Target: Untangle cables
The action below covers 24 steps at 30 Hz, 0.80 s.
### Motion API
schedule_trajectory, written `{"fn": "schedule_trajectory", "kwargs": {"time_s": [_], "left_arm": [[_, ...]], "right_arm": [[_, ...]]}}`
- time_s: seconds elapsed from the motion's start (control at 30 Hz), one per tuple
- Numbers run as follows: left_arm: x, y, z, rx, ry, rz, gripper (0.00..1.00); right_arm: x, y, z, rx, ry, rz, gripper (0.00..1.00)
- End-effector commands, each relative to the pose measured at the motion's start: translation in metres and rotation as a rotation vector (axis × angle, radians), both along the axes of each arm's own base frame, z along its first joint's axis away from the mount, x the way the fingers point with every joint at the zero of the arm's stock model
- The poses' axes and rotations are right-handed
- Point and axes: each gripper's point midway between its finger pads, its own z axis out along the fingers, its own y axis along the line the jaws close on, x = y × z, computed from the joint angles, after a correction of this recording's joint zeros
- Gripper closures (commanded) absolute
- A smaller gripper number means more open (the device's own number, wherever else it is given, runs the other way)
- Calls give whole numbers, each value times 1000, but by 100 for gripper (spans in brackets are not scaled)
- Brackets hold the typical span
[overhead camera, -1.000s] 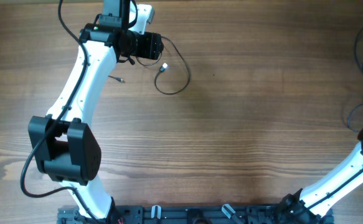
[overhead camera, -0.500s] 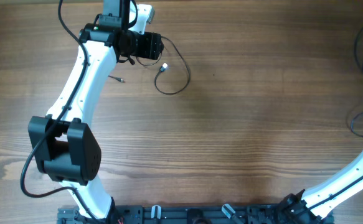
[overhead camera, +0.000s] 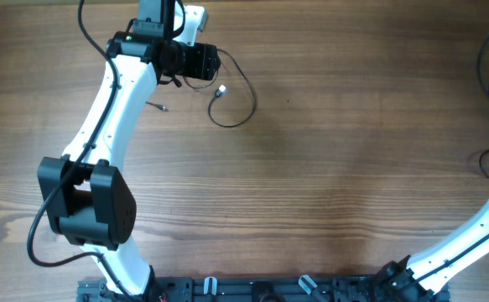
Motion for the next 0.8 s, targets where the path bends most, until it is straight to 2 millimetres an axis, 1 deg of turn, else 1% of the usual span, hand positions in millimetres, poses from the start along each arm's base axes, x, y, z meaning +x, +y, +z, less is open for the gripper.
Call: {"fn": "schedule_trajectory", "kwargs": {"time_s": [0.0,0.23,0.33,0.4,0.57,0.6,0.77], "left_arm": [[-3,-2,16,-2,-34,-7,30],[-3,-2,15,-2,-33,-8,29],[-3,-2,15,-1,-33,-8,29],[-3,-2,16,-1,-35,-8,29],[-3,-2,17,-2,-37,-8,29],[-3,-2,17,-2,-39,-8,30],[-4,-1,19,-1,-43,-11,30]], "right_arm": [[6,4,-9,31,-8,10,1],[12,20,-11,113,-53,37,0],[14,27,0,125,-82,49,0],[15,31,13,115,-105,60,0],[20,46,57,52,-162,94,0],[22,54,71,34,-178,111,0],[33,83,113,-29,-216,206,0]]}}
